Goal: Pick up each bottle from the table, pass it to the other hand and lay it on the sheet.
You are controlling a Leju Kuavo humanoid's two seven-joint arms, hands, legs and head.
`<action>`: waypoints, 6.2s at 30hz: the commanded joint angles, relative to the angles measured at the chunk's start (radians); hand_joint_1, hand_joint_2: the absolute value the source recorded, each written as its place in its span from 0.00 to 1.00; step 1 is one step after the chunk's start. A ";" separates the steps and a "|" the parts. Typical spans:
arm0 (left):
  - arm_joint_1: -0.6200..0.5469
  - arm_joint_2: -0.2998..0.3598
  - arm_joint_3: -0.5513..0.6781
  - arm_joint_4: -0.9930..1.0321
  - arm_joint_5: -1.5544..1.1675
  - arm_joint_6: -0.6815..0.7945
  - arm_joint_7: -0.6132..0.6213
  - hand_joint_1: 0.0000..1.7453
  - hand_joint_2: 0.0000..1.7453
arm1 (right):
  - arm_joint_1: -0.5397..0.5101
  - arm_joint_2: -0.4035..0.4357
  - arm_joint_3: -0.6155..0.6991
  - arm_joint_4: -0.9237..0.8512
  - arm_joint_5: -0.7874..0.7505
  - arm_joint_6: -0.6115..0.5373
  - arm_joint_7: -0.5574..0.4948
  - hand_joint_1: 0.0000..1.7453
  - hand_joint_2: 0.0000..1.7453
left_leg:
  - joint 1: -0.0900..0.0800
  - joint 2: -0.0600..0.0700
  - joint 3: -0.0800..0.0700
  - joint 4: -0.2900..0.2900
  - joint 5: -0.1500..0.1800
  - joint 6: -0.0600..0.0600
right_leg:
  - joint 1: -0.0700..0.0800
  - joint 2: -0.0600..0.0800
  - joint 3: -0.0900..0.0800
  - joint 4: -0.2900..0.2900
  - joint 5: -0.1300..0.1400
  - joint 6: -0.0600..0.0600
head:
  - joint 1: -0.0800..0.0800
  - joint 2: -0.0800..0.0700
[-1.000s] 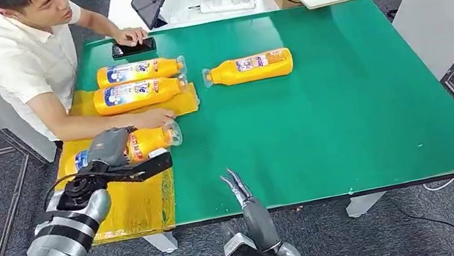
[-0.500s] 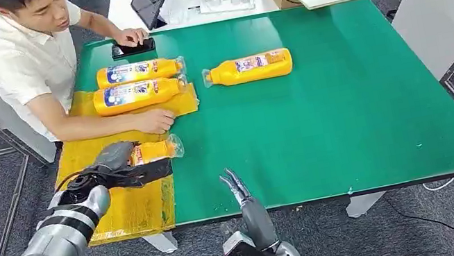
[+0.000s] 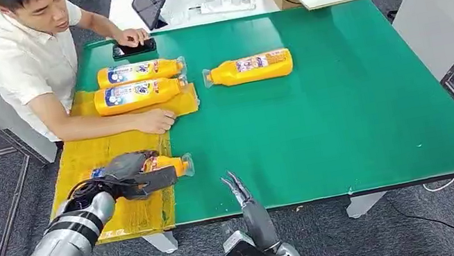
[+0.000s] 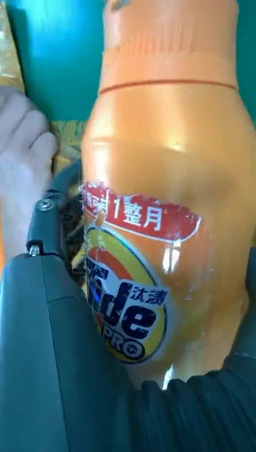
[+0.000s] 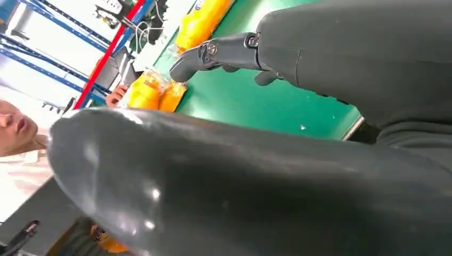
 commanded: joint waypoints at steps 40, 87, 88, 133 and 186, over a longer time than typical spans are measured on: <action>0.461 -0.080 0.269 -0.780 0.810 0.004 -0.399 0.00 1.00 | -0.007 -0.024 0.033 0.031 -0.032 0.001 -0.035 0.00 1.00 | 0.001 0.003 0.002 0.000 -0.002 -0.001 | 0.001 0.001 0.002 -0.001 -0.002 -0.002 | 0.000 0.000; 0.778 -0.189 0.209 -0.989 0.888 0.252 -0.409 0.00 1.00 | 0.040 -0.303 -0.339 -0.340 0.481 -0.117 0.270 0.00 1.00 | -0.002 0.003 0.005 -0.002 -0.004 0.000 | 0.000 0.000 0.005 -0.005 -0.002 -0.001 | 0.000 0.000; 0.772 -0.189 0.207 -0.981 0.887 0.252 -0.410 0.00 1.00 | 0.024 -0.311 -0.324 -0.317 0.505 -0.109 0.287 0.00 1.00 | -0.001 0.002 0.002 -0.002 -0.003 0.000 | 0.000 0.000 0.003 -0.005 -0.001 -0.001 | 0.000 0.000; 0.713 -0.181 0.184 -0.933 0.882 0.199 -0.389 0.00 1.00 | -0.254 -0.408 -0.064 0.140 0.926 -0.134 0.595 0.00 1.00 | -0.002 0.001 0.002 -0.001 -0.002 0.001 | -0.001 0.000 0.002 -0.003 -0.001 0.000 | 0.000 0.000; 0.690 -0.191 0.257 -0.891 0.961 0.210 -0.312 0.00 1.00 | -0.351 -0.278 -0.236 0.251 0.510 0.085 0.358 1.00 1.00 | -0.002 0.004 0.012 -0.001 -0.002 0.002 | 0.000 0.001 0.011 -0.004 0.001 0.000 | 0.000 0.000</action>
